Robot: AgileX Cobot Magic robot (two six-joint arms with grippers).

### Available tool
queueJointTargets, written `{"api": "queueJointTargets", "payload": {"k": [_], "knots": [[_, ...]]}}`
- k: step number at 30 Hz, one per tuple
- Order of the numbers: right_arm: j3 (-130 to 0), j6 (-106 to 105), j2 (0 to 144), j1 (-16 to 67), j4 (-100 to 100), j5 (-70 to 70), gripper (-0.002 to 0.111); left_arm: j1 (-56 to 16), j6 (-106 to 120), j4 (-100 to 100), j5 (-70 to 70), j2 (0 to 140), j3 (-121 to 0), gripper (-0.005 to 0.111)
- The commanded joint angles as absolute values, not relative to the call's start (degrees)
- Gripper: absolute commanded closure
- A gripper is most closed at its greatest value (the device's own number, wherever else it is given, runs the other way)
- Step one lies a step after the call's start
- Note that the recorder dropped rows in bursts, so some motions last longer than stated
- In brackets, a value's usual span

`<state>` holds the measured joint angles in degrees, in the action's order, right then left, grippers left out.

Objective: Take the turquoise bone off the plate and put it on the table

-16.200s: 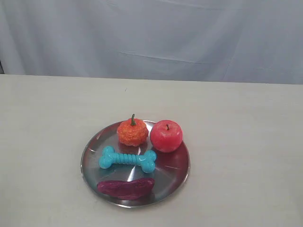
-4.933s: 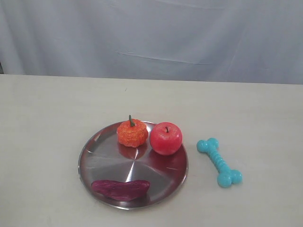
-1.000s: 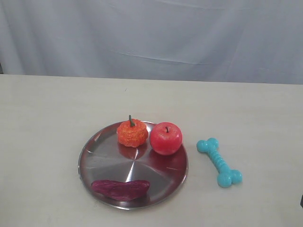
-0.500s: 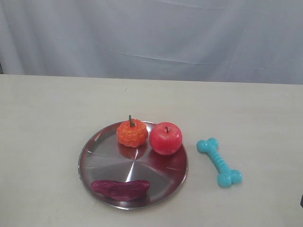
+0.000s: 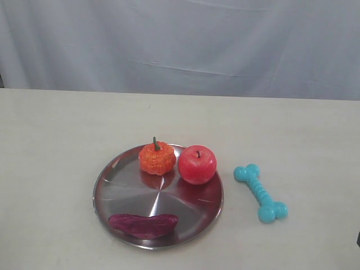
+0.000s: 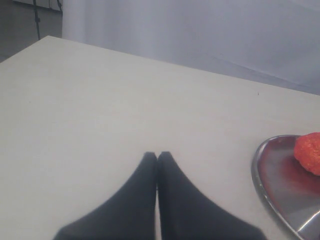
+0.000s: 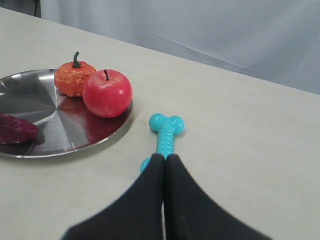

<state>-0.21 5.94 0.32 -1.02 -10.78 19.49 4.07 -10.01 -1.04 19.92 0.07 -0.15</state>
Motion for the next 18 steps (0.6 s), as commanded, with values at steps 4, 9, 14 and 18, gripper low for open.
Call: {"api": "queueJointTargets", "payload": {"k": [4,9,14,18], "knots": [[0.0,6.1,0.0,-1.1,-10.5,19.5,0.109,3.7,-10.1,-1.2,19.6,0.0,0.0,0.107],[0.0,6.5,0.0,-1.1,-10.5,19.6,0.109,3.7,-10.1,-1.2,19.6,0.0,0.0,0.107],[0.0,6.5,0.0,-1.1,-10.5,19.6,0.109,3.7,-10.1,-1.2,19.6,0.0,0.0,0.107],[0.0,6.5,0.0,-1.1,-10.5,19.6,0.109,3.7,-10.1,-1.2,19.6,0.0,0.0,0.107]]}}
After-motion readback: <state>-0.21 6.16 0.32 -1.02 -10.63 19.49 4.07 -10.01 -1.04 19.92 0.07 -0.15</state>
